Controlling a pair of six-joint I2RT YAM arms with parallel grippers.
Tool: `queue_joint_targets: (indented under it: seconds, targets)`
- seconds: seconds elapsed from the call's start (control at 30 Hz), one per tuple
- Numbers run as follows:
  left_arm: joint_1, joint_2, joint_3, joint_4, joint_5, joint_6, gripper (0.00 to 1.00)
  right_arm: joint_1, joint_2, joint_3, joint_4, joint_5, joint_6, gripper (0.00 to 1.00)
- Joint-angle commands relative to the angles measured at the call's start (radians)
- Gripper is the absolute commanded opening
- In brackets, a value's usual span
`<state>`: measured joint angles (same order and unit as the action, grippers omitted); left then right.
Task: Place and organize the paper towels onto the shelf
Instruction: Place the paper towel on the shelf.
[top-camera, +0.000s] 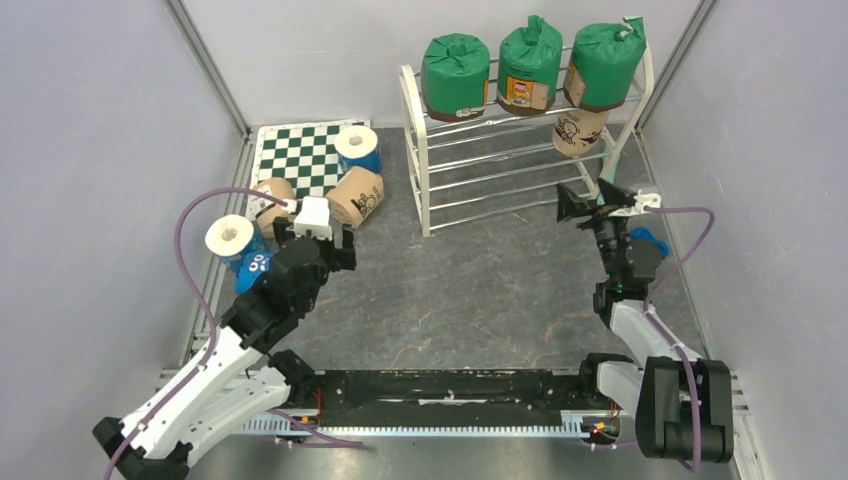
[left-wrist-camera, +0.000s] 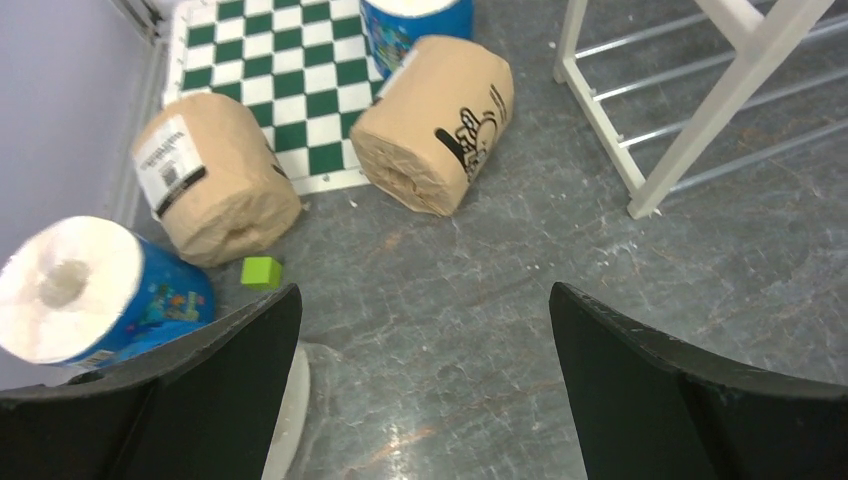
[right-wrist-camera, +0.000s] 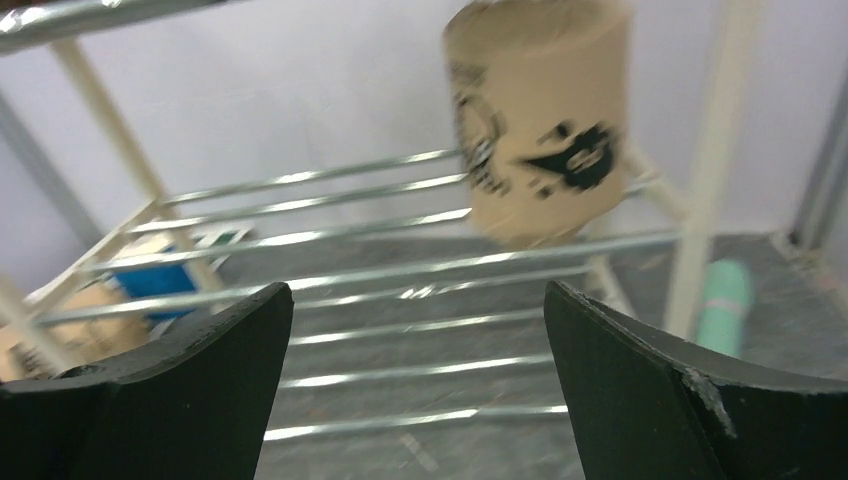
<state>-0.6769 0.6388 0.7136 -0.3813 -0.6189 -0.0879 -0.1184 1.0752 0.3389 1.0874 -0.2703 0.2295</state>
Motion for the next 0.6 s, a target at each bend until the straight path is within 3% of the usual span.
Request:
queue_joint_targets:
  seconds: [0.0, 0.2, 0.4, 0.57]
  targets:
    - [0.020, 0.073, 0.056, 0.006, 0.076, -0.133, 1.00, 0.104, -0.051, -0.060, -0.091, 0.000, 0.083, 0.98]
    - [0.103, 0.216, 0.103, 0.047, 0.170, -0.306, 1.00, 0.213, -0.092, -0.117, -0.097, -0.008, 0.109, 0.98]
    - [0.151, 0.369, 0.068, 0.209, 0.171, -0.450, 0.99, 0.306, -0.148, -0.195, -0.034, -0.031, 0.208, 0.98]
    - [0.244, 0.525, 0.117, 0.278, 0.249, -0.479, 0.98, 0.350, -0.218, -0.236, -0.069, -0.062, 0.204, 0.98]
